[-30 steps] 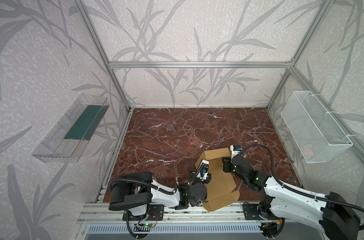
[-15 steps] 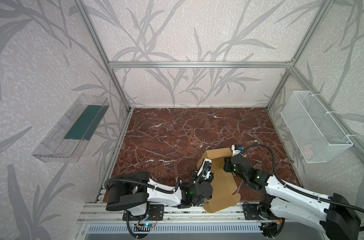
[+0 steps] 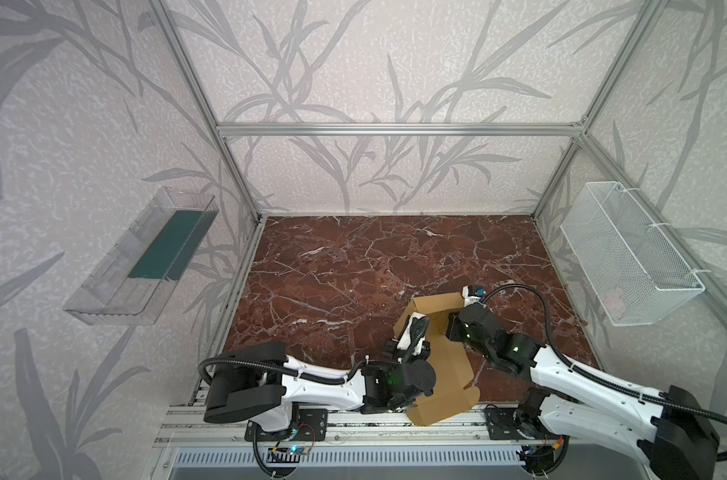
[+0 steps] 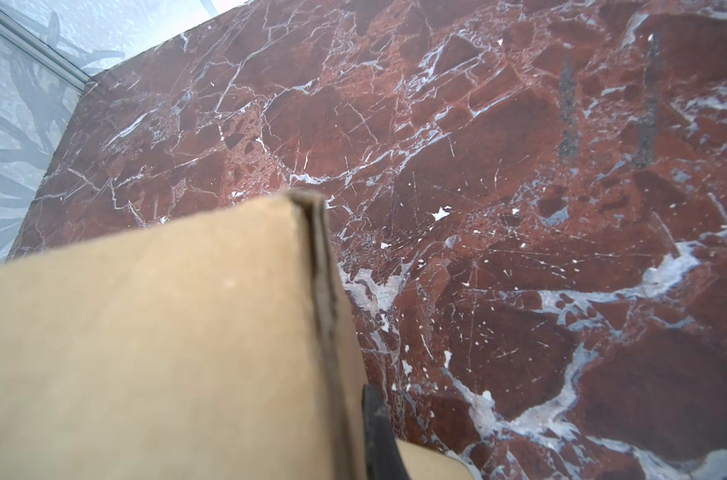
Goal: Fold the paper box
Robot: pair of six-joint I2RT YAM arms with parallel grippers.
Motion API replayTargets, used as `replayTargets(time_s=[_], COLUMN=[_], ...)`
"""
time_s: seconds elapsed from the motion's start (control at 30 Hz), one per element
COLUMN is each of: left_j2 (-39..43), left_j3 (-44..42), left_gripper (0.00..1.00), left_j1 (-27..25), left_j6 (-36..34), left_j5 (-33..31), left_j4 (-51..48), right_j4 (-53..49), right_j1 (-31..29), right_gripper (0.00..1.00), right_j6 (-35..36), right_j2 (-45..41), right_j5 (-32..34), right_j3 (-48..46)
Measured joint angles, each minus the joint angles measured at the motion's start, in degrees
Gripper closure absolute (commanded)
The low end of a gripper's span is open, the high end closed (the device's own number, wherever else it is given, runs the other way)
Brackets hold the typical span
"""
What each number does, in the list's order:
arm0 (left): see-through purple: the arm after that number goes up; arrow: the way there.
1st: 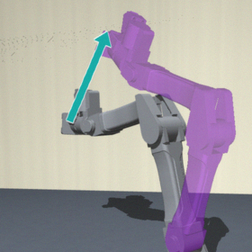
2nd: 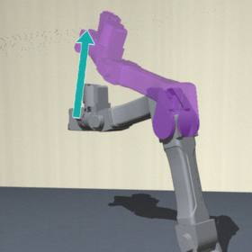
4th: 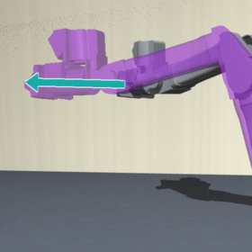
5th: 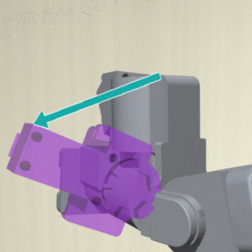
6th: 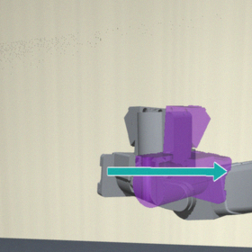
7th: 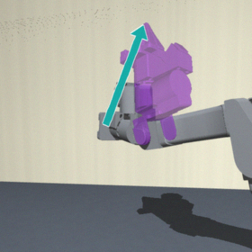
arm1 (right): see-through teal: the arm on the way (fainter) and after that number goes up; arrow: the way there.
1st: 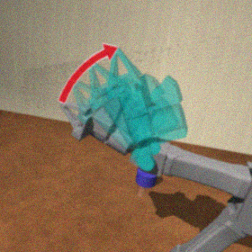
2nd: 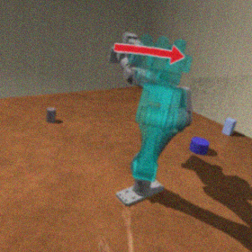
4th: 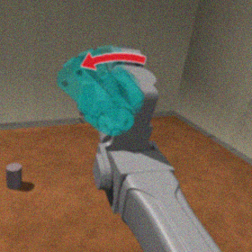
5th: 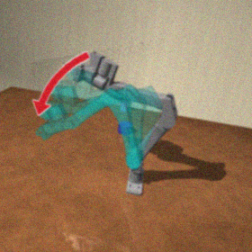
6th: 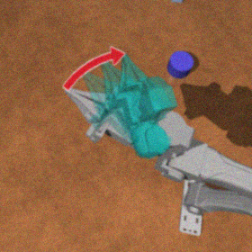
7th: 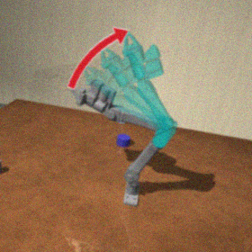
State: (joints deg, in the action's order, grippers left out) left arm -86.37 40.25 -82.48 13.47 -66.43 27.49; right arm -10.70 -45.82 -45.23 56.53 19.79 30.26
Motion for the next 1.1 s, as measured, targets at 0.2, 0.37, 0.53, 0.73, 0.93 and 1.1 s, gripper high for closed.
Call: replayTargets(time_s=[0.2, 0.37, 0.53, 0.73, 0.93, 1.1], left_j2=[0.1, 1.2, 2.3, 3.2, 3.7, 3.7], left_j3=[2.4, 2.8, 2.8, 2.8, 2.8, 2.8], left_gripper=[1.00, 1.00, 1.00, 1.00, 1.00, 1.00], left_j1=[-0.1, -0.3, -0.3, -0.7, -0.9, -0.9], left_j6=[4.1, 6.3, 8.0, 9.7, 10.8, 11.2], left_j5=[-0.1, 0.2, 0.5, 0.4, 0.3, 0.1], left_j4=[-6.3, -9.6, -11.3, -12.6, -13.0, -13.6], right_j4=[-3.7, -4.6, -2.4, 1.6, 4.0, 3.8], right_j1=[-0.1, -0.4, -0.4, -0.2, 0.0, 0.0], right_gripper=[1.00, 1.00, 0.88, 0.75, 0.84, 0.81], right_j6=[-0.3, -0.4, -0.3, -1.2, -1.7, -1.7], right_j2=[0.2, 0.8, 0.4, 0.4, 1.4, 1.7], right_j5=[1.2, 1.4, 0.5, 0.6, 0.6, 0.6], right_j3=[2.0, 2.7, 1.9, 0.1, -0.1, -0.1])
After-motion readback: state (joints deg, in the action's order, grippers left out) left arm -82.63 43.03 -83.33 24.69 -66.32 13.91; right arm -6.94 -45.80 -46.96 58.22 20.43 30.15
